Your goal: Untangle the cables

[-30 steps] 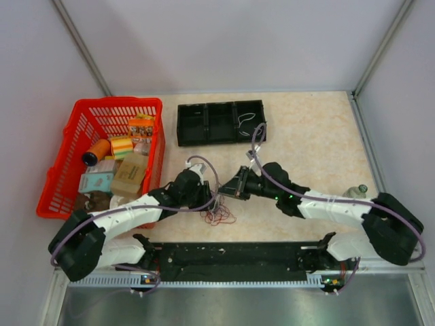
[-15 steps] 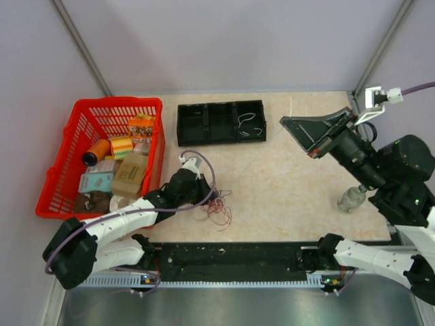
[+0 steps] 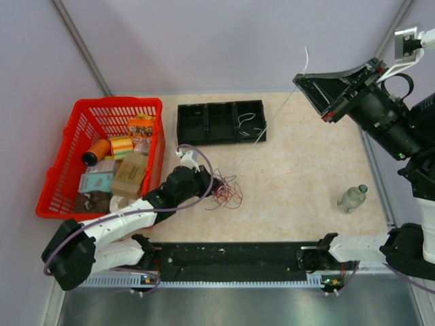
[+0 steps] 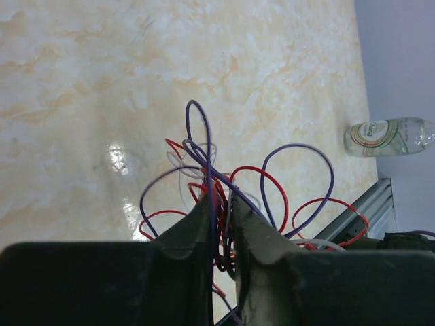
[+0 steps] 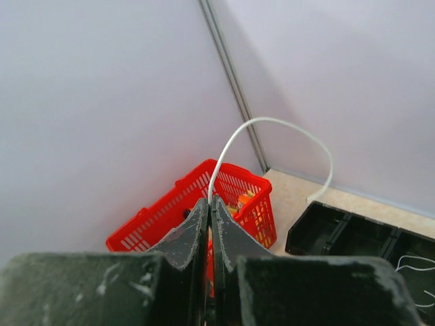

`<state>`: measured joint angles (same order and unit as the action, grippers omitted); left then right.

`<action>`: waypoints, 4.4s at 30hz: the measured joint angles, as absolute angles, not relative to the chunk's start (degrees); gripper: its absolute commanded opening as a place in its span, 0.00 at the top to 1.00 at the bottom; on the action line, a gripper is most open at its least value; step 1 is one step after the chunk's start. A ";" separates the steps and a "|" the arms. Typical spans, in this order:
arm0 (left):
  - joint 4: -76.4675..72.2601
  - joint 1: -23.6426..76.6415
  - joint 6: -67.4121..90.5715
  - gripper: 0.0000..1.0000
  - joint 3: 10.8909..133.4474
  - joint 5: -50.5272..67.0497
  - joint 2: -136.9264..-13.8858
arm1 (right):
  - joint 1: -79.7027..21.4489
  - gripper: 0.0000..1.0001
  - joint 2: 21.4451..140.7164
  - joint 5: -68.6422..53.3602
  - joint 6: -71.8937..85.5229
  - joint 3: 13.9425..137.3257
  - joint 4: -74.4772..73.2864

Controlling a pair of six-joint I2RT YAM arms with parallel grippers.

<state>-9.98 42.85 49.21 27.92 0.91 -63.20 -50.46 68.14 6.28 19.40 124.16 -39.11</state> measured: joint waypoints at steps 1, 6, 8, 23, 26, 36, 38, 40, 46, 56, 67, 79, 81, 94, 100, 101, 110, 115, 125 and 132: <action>-10.09 42.85 49.28 0.70 27.90 0.51 -62.98 | -50.46 1.00 68.03 6.15 19.14 124.40 -39.07; -6.00 42.83 48.53 0.55 27.16 -1.67 -61.52 | -50.46 1.00 64.23 7.01 18.90 117.08 -34.24; -4.40 42.83 48.16 0.58 26.57 -2.28 -60.88 | -50.46 1.00 63.09 7.75 18.59 114.21 -32.45; 1.23 42.50 40.77 0.87 34.06 1.67 -59.35 | -50.46 1.00 49.04 9.47 17.82 91.24 -23.49; 4.69 42.54 37.41 0.82 42.46 1.65 -59.29 | -50.43 1.00 44.95 10.68 19.33 80.64 -22.35; 10.09 42.81 28.01 0.75 56.38 -3.36 -55.05 | -50.43 1.00 42.19 15.09 26.76 54.57 -28.40; 11.86 42.81 27.00 0.74 58.59 -4.01 -55.07 | -50.39 1.00 42.52 17.78 29.50 51.62 -29.04; 13.52 42.81 26.11 0.95 61.25 -4.62 -54.89 | -50.17 1.00 43.24 20.43 32.91 47.62 -29.82; 15.29 42.81 23.40 0.98 65.98 -7.25 -51.22 | -40.93 1.00 44.18 22.59 37.28 40.60 -34.79; 13.21 45.91 25.30 0.50 59.53 -2.66 -60.14 | -33.82 1.00 44.03 8.47 32.58 44.27 -30.85; 16.82 53.25 28.27 0.48 53.45 -7.86 -84.42 | -33.82 1.00 42.48 -0.64 33.39 40.01 -30.50; 14.17 53.23 30.30 1.00 52.95 -11.38 -88.12 | -34.37 0.32 45.47 -5.21 35.07 38.04 -40.29; 12.99 53.23 30.48 1.00 51.70 -11.64 -87.18 | -34.35 0.33 47.35 -2.26 34.59 41.60 -41.12; 2.81 53.08 32.08 1.00 36.32 -13.47 -71.20 | -33.56 0.49 81.36 -12.14 38.28 45.41 -16.36; 0.10 53.06 32.38 1.00 35.42 -13.52 -70.96 | -33.58 0.55 86.15 -16.99 44.93 41.19 -4.08; -0.10 53.04 32.42 1.00 35.35 -13.50 -70.96 | -33.61 0.55 86.87 -17.45 45.76 40.62 -2.63; -1.87 53.01 32.56 1.00 33.54 -13.37 -69.58 | -34.39 0.58 89.30 -16.08 49.08 38.65 1.32; -2.63 53.04 32.95 1.00 32.86 -13.47 -68.71 | -34.39 1.00 93.12 -16.69 49.93 38.63 8.01; 5.17 53.04 43.86 1.00 33.23 -25.91 -68.25 | -33.08 1.00 64.86 -3.09 43.72 40.10 -8.01; 15.53 53.01 55.05 1.00 34.81 -35.22 -68.36 | -21.80 1.00 42.72 7.22 37.45 57.67 -23.90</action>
<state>15.53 53.01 55.05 34.81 -35.22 -68.36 -21.80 42.72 7.22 37.45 57.67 -23.90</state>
